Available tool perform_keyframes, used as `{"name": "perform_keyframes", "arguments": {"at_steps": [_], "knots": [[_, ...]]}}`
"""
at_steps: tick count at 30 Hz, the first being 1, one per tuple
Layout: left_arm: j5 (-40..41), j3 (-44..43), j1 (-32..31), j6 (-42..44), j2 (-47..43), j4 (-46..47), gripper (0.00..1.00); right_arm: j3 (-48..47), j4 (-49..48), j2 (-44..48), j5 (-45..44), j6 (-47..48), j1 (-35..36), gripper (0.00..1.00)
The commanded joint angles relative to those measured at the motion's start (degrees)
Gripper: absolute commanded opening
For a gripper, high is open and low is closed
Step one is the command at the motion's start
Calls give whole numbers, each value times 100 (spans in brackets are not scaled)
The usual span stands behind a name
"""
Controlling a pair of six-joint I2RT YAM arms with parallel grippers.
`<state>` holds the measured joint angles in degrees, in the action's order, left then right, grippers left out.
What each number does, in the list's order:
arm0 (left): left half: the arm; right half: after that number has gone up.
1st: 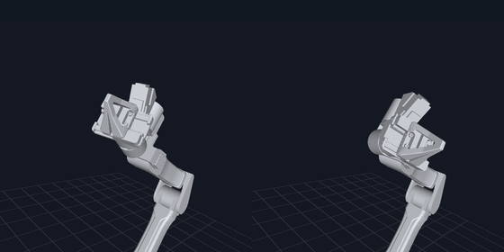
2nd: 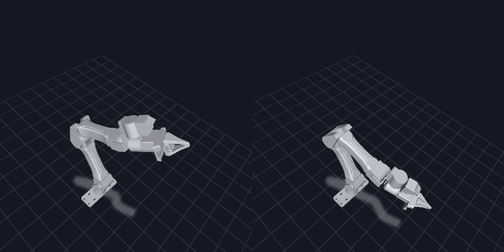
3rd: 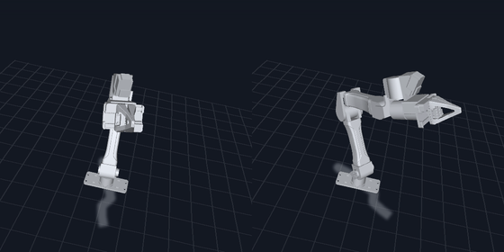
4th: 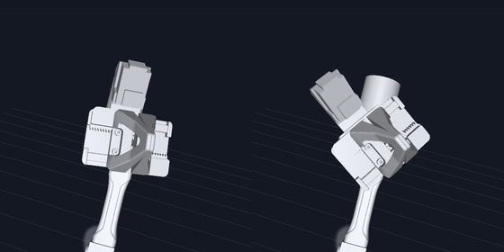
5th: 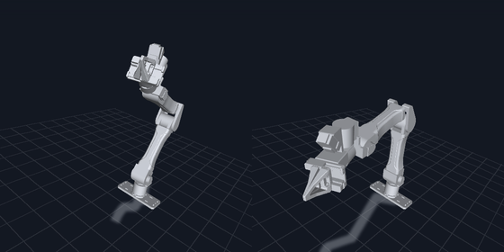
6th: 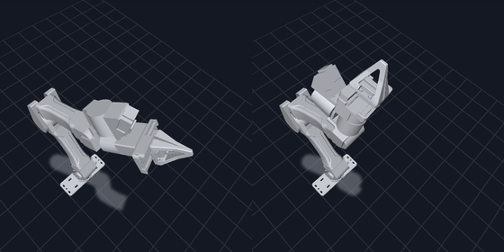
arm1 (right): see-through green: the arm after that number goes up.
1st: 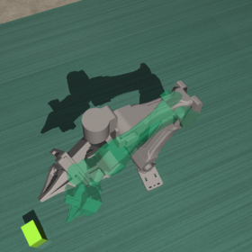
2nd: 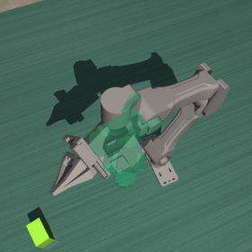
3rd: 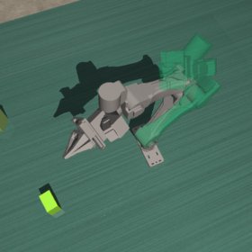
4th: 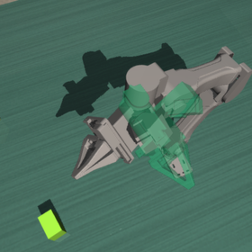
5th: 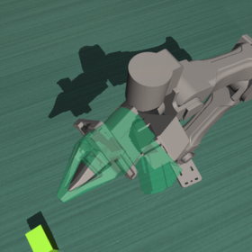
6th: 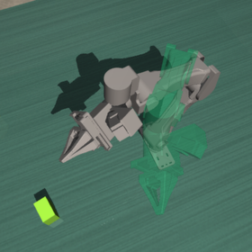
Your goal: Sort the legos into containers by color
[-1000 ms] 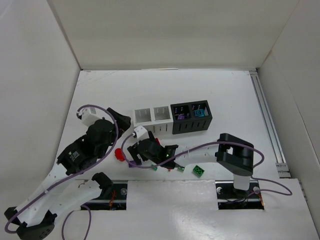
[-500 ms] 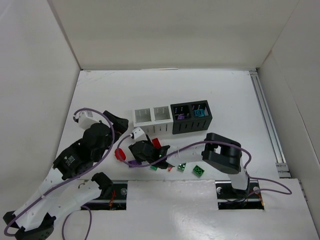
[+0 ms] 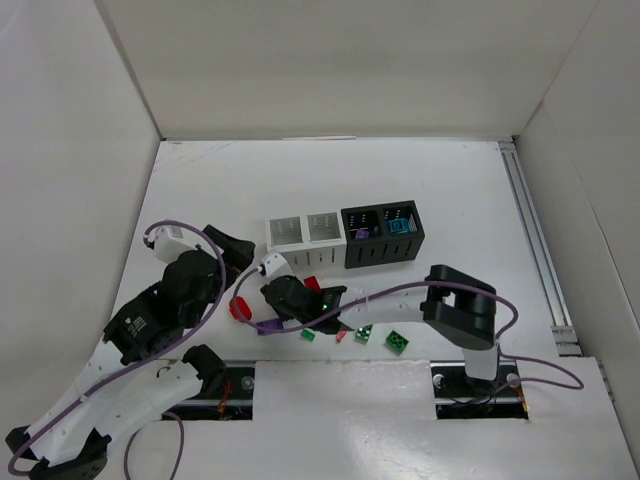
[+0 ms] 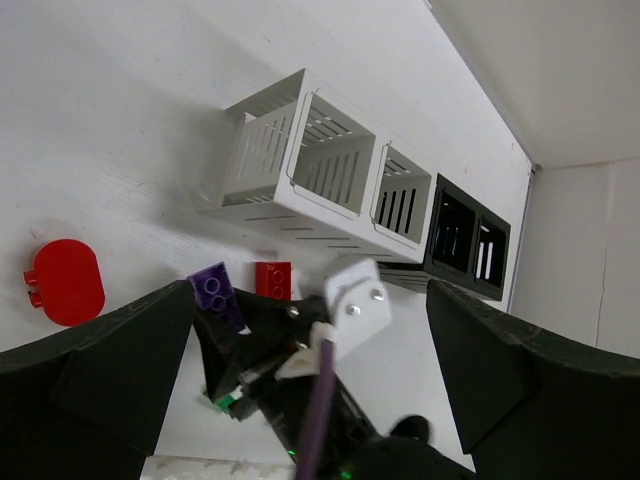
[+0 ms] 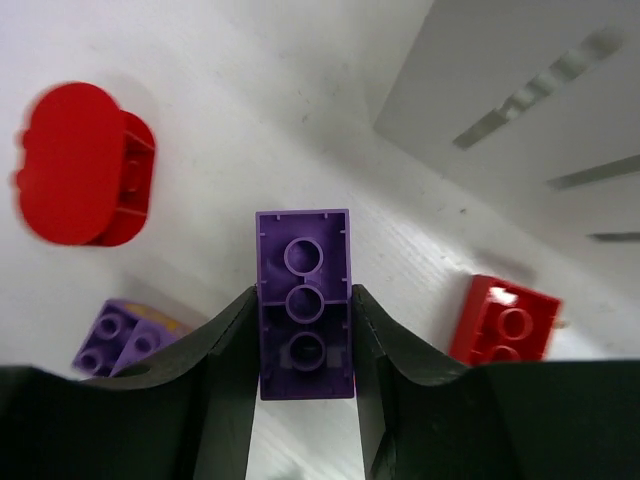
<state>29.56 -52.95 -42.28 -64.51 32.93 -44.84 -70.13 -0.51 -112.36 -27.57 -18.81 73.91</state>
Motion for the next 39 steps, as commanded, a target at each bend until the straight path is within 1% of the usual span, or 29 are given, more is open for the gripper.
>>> {"name": "perform_keyframes", "arguments": {"at_steps": [1, 2, 4, 5, 6, 7, 10, 11, 12, 13, 16, 18, 19, 20, 21, 22, 23, 24, 26, 27, 29, 30, 32, 33, 38, 39], "knots": [[-73, 39, 1, 114, -41, -42, 100, 17, -133, 872, 129, 693, 18, 23], [-73, 39, 1, 227, -41, 10, 100, 130, -133, 1221, 182, 1086, 18, 22], [-266, 101, 1, 447, -41, 168, 100, 288, -133, 1609, 234, 1431, 18, 22], [-336, 161, 1, 535, -41, 169, 100, 533, -133, 1820, 139, 1711, 18, 22], [-398, 162, 1, 606, -41, 256, 100, 657, -64, 2249, 69, 1801, 18, 22], [-529, 162, 1, 606, -41, 256, 100, 780, -11, 2479, 16, 1871, -95, 22], [-775, 372, 1, 677, 29, 370, 100, 1211, 104, 3271, 217, 2249, -744, 23], [-837, 451, 1, 677, 30, 423, 100, 1264, 104, 3421, 435, 2398, -947, 23], [-899, 617, 1, 677, 99, 476, 100, 1265, 174, 3553, 515, 2495, -1323, 23], [-1030, 697, 1, 677, 204, 528, 100, 1326, 174, 3728, 812, 2801, -1518, 23], [-1207, 882, 1, 677, 381, 599, 100, 1187, 402, 3782, 1148, 3232, -2134, 23], [-1295, 970, 1, 502, 460, 599, 100, 1124, 560, 3713, 1367, 3339, -2371, 25], [-1365, 1075, 1, 423, 521, 599, 100, 1037, 622, 3651, 1473, 3340, -2599, 26], [-1435, 1128, 1, 343, 522, 599, 100, 984, 675, 3520, 1587, 3401, -2697, 28], [-1601, 1190, 1, 256, 574, 599, 100, 984, 675, 3449, 1841, 3401, -2776, 28], [-1690, 1260, 1, 46, 574, 599, 100, 931, 675, 3379, 1843, 3401, -2838, 29], [-1760, 1391, 1, -139, 574, 512, 100, 931, 675, 3265, 1895, 3454, -2899, 33], [-1952, 1471, 1, -289, 627, 459, 100, 870, 675, 3194, 1896, 3454, -2900, 33], [-2120, 1760, 1, -631, 627, 389, 100, 869, 675, 3141, 1966, 3507, -2952, 37], [-2269, 1875, 1, -711, 627, 388, 100, 869, 675, 3080, 2053, 3507, -3022, 45], [-2376, 2077, 1, -799, 574, 388, 100, 869, 675, 3079, 2054, 3445, -3092, 53], [-2376, 2217, 1, -800, 574, 388, 100, 921, 675, 3079, 2124, 3358, -3171, 64], [-2429, 2219, 1, -870, 574, 388, 100, 975, 675, 3140, 2124, 3305, -3224, 74], [-2377, 2219, 1, -922, 574, 388, 100, 1036, 675, 3254, 2124, 3305, -3225, 81], [-2315, 2219, 1, -1169, 855, 204, 100, 1186, 675, 3737, 2124, 3410, -3225, 90], [-2402, 2219, 1, -1247, 856, 204, 100, 1264, 675, 3834, 2055, 3462, -3225, 90]]}}
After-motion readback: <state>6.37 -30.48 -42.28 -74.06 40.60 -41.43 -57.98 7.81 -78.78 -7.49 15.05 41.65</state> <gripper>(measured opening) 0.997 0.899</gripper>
